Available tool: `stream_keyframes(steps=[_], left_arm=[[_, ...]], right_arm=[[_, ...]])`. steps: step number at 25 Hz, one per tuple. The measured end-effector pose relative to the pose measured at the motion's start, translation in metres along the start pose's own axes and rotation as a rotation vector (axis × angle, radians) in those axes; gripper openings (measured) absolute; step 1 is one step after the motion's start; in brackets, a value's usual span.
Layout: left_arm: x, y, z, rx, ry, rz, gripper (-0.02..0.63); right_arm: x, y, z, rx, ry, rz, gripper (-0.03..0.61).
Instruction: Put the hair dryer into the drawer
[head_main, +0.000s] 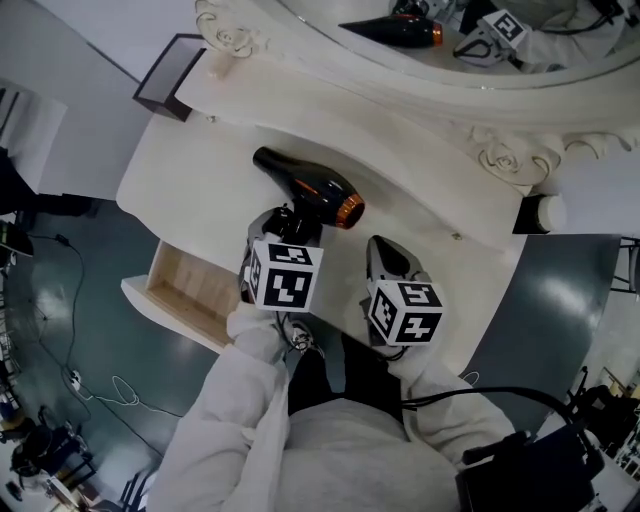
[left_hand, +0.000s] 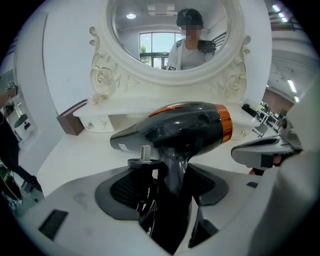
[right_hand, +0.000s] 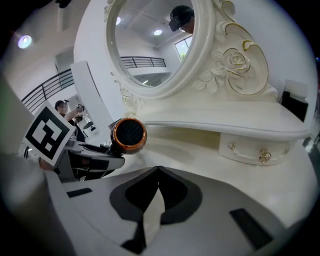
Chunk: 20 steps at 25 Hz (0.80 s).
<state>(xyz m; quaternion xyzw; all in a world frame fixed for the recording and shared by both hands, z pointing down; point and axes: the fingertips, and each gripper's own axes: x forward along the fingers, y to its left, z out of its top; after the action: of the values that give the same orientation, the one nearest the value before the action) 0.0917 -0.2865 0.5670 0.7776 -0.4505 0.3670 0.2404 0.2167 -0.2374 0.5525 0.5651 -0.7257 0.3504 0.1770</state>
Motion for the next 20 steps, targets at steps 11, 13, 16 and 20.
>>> stream_keyframes(steps=[11, 13, 16, 20], left_arm=[[-0.042, 0.009, 0.006, -0.137, -0.111, -0.030, 0.221], [-0.048, 0.011, 0.009, -0.172, -0.143, -0.042, 0.219], [-0.058, 0.013, 0.012, -0.235, -0.179, -0.075, 0.219], [-0.071, 0.020, 0.015, -0.321, -0.233, -0.118, 0.219]], right_arm=[[-0.013, 0.047, -0.002, -0.061, -0.023, 0.078, 0.060], [-0.016, 0.051, 0.000, -0.071, -0.028, 0.081, 0.060], [-0.019, 0.055, -0.001, -0.072, -0.029, 0.082, 0.060], [-0.021, 0.069, 0.003, -0.080, -0.038, 0.109, 0.060]])
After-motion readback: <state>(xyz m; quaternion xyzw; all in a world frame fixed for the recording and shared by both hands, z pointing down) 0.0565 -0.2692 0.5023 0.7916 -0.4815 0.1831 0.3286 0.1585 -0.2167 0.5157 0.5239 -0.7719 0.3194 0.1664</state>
